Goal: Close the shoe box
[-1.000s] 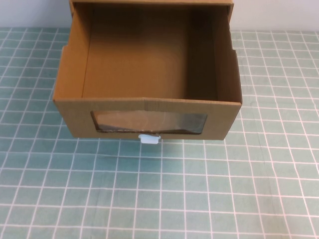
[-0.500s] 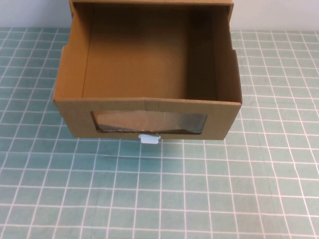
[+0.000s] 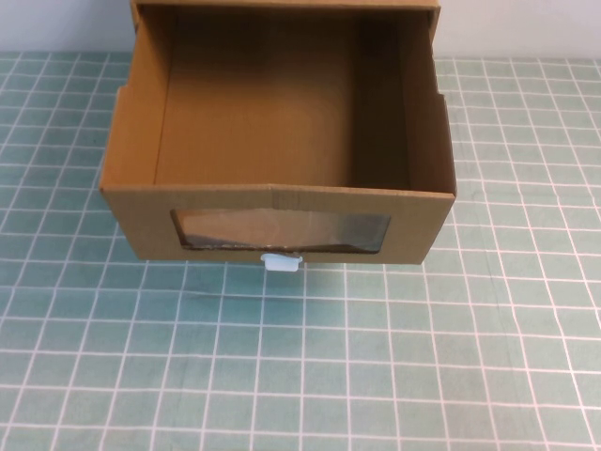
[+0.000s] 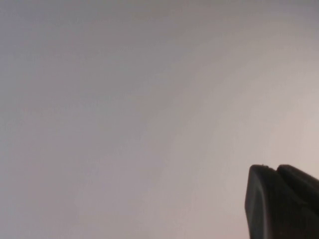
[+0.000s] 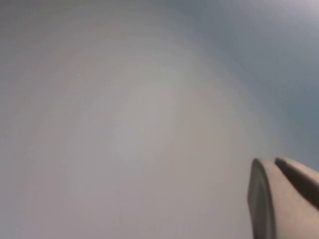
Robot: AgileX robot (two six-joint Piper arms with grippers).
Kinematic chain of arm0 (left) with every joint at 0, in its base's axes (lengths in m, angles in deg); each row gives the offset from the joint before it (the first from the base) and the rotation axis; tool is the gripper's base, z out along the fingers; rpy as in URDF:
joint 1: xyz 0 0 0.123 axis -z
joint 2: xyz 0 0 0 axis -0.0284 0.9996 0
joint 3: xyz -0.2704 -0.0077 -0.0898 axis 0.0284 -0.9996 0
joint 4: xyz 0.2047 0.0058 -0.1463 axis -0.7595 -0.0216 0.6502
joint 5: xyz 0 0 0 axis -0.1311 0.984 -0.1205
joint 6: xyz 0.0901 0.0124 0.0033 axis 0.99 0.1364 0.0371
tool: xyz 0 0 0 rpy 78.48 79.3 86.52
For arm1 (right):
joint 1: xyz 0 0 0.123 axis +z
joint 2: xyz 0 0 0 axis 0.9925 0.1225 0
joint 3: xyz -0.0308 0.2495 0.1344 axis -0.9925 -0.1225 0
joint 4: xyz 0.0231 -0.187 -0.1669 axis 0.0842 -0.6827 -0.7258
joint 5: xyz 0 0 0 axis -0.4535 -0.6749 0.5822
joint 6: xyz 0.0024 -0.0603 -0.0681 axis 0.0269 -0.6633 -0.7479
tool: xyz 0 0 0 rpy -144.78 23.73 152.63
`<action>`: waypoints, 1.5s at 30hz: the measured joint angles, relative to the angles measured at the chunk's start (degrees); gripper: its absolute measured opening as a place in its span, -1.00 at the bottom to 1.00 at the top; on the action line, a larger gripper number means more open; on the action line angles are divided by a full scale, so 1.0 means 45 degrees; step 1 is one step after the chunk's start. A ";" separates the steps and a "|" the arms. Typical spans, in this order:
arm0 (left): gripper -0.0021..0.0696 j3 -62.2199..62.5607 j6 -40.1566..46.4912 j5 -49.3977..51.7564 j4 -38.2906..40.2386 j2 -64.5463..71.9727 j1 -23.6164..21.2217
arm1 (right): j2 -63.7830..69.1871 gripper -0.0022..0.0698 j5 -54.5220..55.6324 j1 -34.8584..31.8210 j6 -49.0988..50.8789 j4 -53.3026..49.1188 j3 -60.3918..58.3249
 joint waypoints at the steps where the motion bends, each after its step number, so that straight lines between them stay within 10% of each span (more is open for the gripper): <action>1: -0.95 0.0000 -0.0278 -0.0505 0.0000 0.0000 0.0000 | -0.0020 -0.98 0.0529 0.0000 0.0026 0.0033 0.0000; 8: -0.95 0.1757 -0.1445 -0.0638 0.0009 -0.0030 0.0000 | -0.0020 -0.98 0.1257 0.0000 0.3315 -0.0051 0.1013; 27: -0.95 1.2357 -0.1509 1.4799 -0.0303 0.6909 0.0000 | 0.4713 -0.98 -0.8811 0.0000 0.4609 -0.0943 0.9919; 38: -0.95 1.2446 -0.1154 1.5918 -0.0211 0.9757 0.0000 | 0.5891 -0.98 -1.1306 0.0000 0.4398 -0.4600 1.0032; 45: -0.95 1.3433 0.5013 1.6368 0.4725 1.2275 0.0000 | 0.6115 -0.98 -1.2016 0.0000 0.4398 -0.3333 1.0032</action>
